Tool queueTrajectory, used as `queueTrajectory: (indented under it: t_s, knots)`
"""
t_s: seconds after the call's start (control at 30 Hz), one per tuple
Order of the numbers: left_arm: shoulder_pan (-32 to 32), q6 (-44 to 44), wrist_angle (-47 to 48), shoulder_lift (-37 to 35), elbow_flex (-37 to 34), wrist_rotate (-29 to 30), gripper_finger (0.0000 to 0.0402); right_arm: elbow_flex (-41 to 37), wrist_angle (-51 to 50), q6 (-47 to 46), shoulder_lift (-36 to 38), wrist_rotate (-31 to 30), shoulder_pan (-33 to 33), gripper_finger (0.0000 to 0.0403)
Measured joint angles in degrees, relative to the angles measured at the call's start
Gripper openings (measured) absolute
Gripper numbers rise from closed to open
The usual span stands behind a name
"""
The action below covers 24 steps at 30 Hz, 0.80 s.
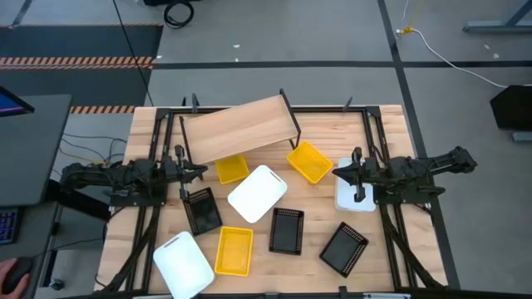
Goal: Stack baskets on shelf by color
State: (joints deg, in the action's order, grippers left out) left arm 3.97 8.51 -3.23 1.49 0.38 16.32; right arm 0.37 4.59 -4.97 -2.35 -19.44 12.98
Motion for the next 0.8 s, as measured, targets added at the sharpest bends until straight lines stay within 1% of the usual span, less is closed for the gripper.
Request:
queueTrajectory:
  t_s: [0.3, 0.63, 0.8]
  knots:
    - [0.02, -0.02, 0.01, 0.01, 0.0, -0.09, 0.0036, -0.01, 0.01, 0.02, 0.0, 0.01, 0.0, 0.0008]
    - [0.0, 0.0, 0.01, -0.01, 0.0, 0.0, 0.0023, -0.01, 0.01, 0.01, 0.01, 0.0, 0.01, 0.0008]
    - [0.0, 0.0, 0.0, 0.0, 0.0, 0.0, 0.0026, 0.0, 0.0, 0.01, 0.0, 0.0, -0.01, 0.0008]
